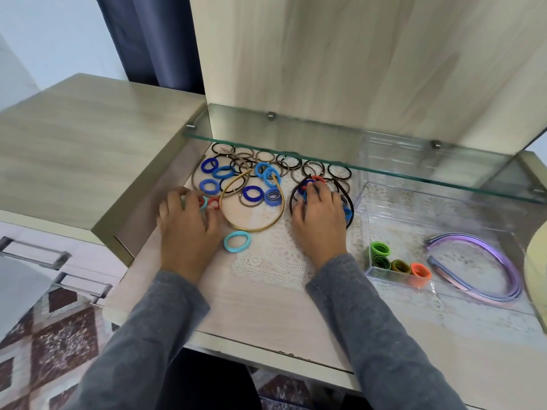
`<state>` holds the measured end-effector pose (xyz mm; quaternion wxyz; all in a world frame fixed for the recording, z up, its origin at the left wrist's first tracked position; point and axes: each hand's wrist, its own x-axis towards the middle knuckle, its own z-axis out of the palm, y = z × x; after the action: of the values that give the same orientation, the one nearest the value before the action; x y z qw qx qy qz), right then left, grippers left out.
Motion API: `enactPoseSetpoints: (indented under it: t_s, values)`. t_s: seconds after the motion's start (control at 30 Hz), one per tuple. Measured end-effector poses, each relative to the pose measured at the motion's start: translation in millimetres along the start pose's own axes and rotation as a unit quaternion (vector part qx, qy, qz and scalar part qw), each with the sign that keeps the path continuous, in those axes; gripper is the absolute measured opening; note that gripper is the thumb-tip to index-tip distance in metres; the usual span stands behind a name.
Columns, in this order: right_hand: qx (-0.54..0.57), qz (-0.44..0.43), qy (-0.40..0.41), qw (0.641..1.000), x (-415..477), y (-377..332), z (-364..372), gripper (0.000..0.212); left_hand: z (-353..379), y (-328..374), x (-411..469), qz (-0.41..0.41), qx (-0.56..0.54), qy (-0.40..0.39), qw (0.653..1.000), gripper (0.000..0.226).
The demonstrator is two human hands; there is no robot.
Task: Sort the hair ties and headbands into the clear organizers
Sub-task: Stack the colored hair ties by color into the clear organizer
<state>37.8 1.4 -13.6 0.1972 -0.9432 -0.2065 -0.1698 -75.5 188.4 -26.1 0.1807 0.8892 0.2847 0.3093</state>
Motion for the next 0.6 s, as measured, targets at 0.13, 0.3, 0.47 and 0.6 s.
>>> enactPoseSetpoints:
  t_s: [0.13,0.3,0.47,0.6]
  values:
    - [0.008,0.012,-0.003,1.0,8.3,1.0,2.5,0.041,3.3,-5.6,2.6,-0.04,-0.024,0.019,0.999,0.026]
    - [0.025,0.019,0.025,0.999,10.6,2.0,5.3,0.031,5.1,-5.6,4.1,-0.039,-0.007,0.013,0.999,0.023]
    - [0.027,0.023,0.033,0.999,11.1,2.6,6.8,0.027,3.3,-6.1,5.2,-0.034,-0.009,0.016,0.999,0.024]
    - [0.028,0.018,0.042,0.999,10.6,4.3,7.7,0.024,0.6,-8.5,7.6,-0.061,-0.065,0.015,0.996,0.02]
